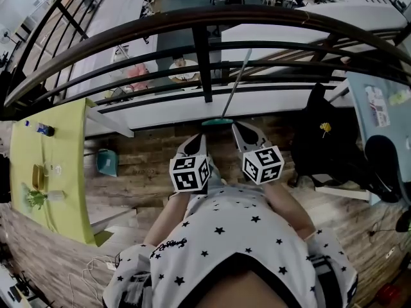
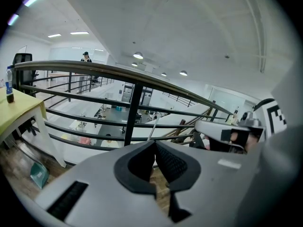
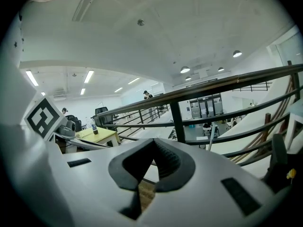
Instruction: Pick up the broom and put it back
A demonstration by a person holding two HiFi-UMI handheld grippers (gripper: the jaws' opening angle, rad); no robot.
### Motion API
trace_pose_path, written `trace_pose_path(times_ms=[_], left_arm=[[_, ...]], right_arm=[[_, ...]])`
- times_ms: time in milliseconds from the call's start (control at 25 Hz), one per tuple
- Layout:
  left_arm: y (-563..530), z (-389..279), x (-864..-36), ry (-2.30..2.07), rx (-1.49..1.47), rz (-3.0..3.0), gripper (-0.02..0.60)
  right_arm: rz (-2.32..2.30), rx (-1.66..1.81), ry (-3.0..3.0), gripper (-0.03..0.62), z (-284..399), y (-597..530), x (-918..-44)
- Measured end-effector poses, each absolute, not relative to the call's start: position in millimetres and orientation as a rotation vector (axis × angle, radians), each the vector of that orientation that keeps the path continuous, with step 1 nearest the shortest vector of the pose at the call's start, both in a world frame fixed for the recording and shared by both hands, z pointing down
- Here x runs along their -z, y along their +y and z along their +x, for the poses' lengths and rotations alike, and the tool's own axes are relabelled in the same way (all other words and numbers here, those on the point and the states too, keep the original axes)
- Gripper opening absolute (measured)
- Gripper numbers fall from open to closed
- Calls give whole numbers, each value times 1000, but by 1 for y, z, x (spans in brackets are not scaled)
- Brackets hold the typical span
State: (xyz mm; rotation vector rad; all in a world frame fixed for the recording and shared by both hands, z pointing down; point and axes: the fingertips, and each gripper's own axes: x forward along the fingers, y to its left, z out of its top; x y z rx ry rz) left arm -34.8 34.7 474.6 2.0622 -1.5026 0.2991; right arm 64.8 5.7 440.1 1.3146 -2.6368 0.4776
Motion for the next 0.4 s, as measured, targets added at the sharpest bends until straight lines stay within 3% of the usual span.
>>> trace_pose_path(times_ms=[400], left_arm=[[32,-33,-475,-1511,-301,2057,12]], right_arm=[[1291,-465,-2656,-8,61,5,-438]])
